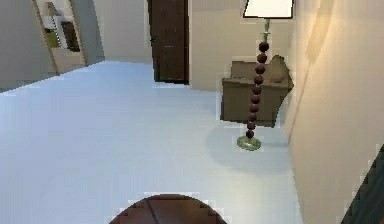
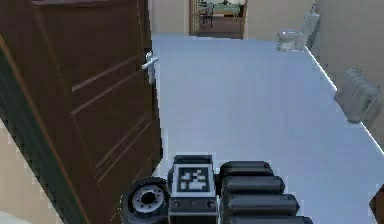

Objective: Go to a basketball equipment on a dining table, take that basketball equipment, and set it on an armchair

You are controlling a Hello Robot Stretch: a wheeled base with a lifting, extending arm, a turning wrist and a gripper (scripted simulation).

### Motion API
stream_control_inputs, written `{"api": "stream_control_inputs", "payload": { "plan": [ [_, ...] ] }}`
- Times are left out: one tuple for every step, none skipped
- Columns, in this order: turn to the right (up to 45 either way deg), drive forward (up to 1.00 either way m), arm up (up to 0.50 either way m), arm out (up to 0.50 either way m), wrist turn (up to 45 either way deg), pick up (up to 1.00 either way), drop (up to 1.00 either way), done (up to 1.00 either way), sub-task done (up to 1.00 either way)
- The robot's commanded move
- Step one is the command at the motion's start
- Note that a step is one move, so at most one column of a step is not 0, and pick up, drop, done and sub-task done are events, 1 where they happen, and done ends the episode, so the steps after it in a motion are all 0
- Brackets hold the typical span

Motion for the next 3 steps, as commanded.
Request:
{"api": "stream_control_inputs", "payload": {
  "plan": [
    [0.0, 1.0, 0.0, 0.0, 0.0, 0.0, 0.0, 0.0, 0.0],
    [0.0, 0.8, 0.0, 0.0, 0.0, 0.0, 0.0, 0.0, 0.0],
    [6.0, 0.0, 0.0, 0.0, 0.0, 0.0, 0.0, 0.0, 0.0]
  ]
}}
